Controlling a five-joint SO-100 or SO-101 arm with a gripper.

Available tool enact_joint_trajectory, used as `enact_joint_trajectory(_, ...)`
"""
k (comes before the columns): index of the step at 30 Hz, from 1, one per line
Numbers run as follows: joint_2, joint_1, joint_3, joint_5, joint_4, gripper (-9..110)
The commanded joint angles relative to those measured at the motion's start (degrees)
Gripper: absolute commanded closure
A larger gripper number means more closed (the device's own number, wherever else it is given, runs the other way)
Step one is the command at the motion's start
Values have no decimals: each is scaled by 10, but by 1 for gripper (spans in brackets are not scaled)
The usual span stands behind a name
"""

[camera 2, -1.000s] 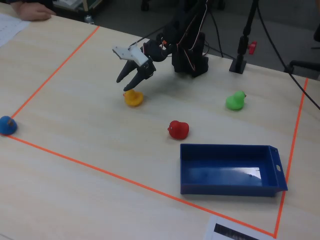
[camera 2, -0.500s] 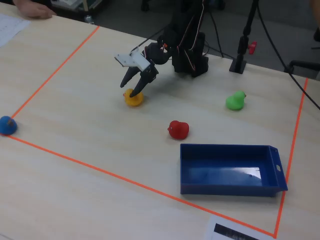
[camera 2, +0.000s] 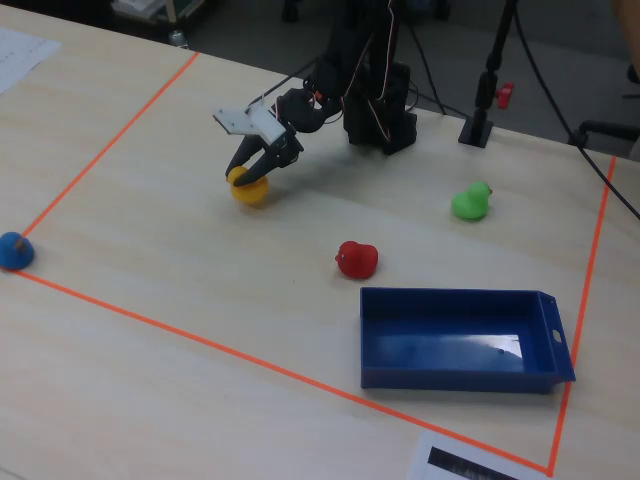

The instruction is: Grasp yellow duck and put it into box.

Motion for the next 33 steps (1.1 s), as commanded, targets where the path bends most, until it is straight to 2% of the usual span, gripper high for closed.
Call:
enact_joint_trajectory(1,28,4,-25,20,-4,101)
enact_joint_trajectory(5,106,-22,-15,71,11,101)
enact_joint_trajectory(9,261,-108,30,98,58,101)
enact_joint_trajectory(12,390,-202,55,105,162,101)
enact_joint_trajectory(15,432,-295,21,117,271,101)
enact_joint_trajectory(19,417,-398,-74,127,417,101)
enact_joint_trajectory(27,247,-549,-256,149,425,101)
enact_joint_trajectory(33,11,-580,-532,181,461,101)
